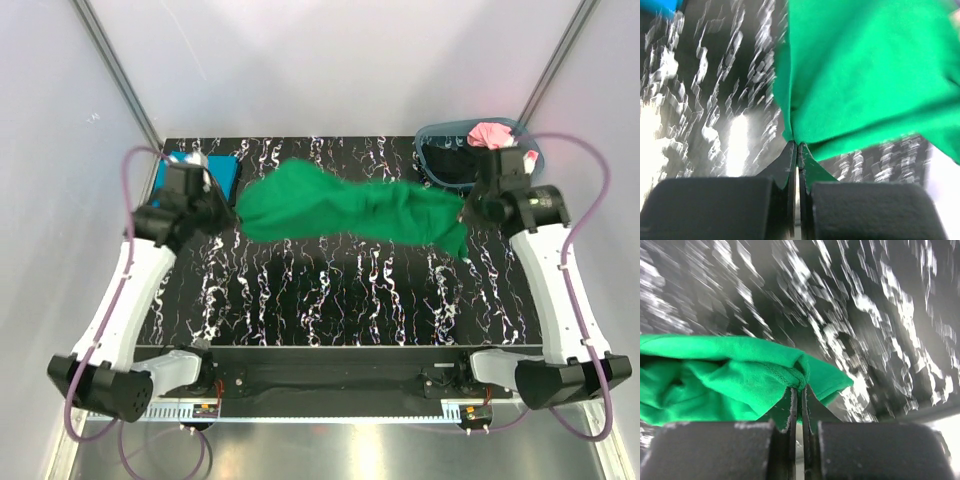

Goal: Fold and stack the t-shirts
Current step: Flatten the tshirt out

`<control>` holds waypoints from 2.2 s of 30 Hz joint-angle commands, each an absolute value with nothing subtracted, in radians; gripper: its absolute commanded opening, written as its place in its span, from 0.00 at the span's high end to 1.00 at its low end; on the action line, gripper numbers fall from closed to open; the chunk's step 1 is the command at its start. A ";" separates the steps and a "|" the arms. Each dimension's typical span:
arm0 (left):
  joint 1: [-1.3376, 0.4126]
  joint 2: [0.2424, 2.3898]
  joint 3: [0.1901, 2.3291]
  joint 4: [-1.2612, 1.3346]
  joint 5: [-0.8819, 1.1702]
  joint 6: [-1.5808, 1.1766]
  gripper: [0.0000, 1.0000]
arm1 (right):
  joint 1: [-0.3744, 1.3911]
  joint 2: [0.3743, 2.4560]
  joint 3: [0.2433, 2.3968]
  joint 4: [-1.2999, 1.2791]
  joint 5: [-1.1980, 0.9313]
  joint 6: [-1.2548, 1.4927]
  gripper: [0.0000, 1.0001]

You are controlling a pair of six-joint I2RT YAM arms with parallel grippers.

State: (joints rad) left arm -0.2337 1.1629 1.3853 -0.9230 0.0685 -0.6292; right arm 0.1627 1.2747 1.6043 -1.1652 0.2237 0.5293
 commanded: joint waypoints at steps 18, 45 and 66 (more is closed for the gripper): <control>-0.201 1.256 1.033 -0.801 0.155 -0.568 1.00 | 0.147 1.408 1.357 -1.003 0.110 0.565 0.99; -0.201 1.244 0.902 -0.729 0.206 -0.609 0.38 | 0.135 1.531 1.193 -0.824 -0.141 0.610 0.45; -0.155 1.494 0.903 -0.520 0.132 -0.554 0.36 | 0.203 1.502 1.147 -1.012 0.098 0.679 0.52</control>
